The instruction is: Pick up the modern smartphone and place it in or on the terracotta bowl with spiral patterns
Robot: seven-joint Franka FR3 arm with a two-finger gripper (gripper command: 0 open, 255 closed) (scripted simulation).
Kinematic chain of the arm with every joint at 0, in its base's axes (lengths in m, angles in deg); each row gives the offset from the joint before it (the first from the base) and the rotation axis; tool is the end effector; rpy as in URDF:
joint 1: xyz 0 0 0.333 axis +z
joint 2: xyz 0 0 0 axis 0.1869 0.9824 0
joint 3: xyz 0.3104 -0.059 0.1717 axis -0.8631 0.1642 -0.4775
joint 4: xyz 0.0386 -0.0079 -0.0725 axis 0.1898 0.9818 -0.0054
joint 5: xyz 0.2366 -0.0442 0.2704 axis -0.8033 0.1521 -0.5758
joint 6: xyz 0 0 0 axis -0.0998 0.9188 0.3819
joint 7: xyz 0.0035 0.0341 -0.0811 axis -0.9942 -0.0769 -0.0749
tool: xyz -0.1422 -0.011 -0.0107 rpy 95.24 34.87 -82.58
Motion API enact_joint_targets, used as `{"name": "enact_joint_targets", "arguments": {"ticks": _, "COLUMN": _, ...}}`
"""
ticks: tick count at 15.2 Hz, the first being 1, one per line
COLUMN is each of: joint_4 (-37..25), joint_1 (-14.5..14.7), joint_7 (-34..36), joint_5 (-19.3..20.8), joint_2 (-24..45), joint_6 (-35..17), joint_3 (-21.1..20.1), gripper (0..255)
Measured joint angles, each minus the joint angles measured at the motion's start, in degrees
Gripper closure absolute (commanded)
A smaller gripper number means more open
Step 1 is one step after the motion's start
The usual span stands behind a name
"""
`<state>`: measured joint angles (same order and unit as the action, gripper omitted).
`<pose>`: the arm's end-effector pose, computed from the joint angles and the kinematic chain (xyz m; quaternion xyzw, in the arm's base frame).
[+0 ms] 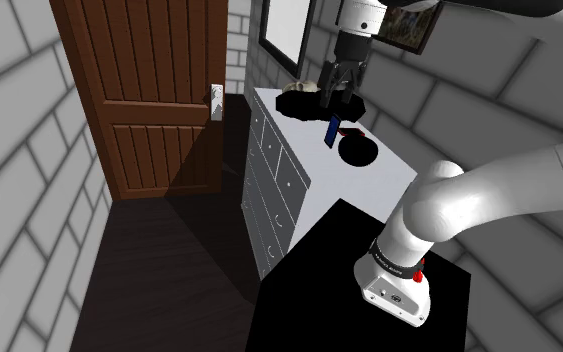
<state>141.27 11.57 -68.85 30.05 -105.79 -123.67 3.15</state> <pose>0.2471 -0.0226 0.5840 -0.9959 0.0904 0.0056 0.0051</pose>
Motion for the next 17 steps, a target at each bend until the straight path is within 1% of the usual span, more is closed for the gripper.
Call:
{"name": "enact_joint_targets", "arguments": {"ticks": 2, "joint_4": -0.17, "joint_1": -0.23, "joint_7": -0.19, "joint_5": 0.22, "joint_2": 0.53, "joint_6": -0.33, "joint_3": 0.39, "gripper": 0}}
{"name": "enact_joint_targets", "arguments": {"ticks": 6, "joint_4": -0.61, "joint_1": -2.08, "joint_7": -2.12, "joint_5": 2.1, "joint_2": 4.62, "joint_6": -3.75, "joint_3": 3.88, "gripper": 0}}
{"name": "enact_joint_targets", "arguments": {"ticks": 8, "joint_4": -2.16, "joint_1": -2.79, "joint_7": -2.87, "joint_5": 2.7, "joint_2": 8.27, "joint_6": -5.77, "joint_3": 5.56, "gripper": 0}}
{"name": "enact_joint_targets", "arguments": {"ticks": 12, "joint_4": -4.01, "joint_1": -4.7, "joint_7": -5.39, "joint_5": 4.11, "joint_2": 13.34, "joint_6": -8.86, "joint_3": 9.62, "gripper": 0}}
{"name": "enact_joint_targets", "arguments": {"ticks": 17, "joint_4": -7.62, "joint_1": -6.42, "joint_7": -8.16, "joint_5": 4.4, "joint_2": 21.32, "joint_6": -12.99, "joint_3": 14.3, "gripper": 0}}
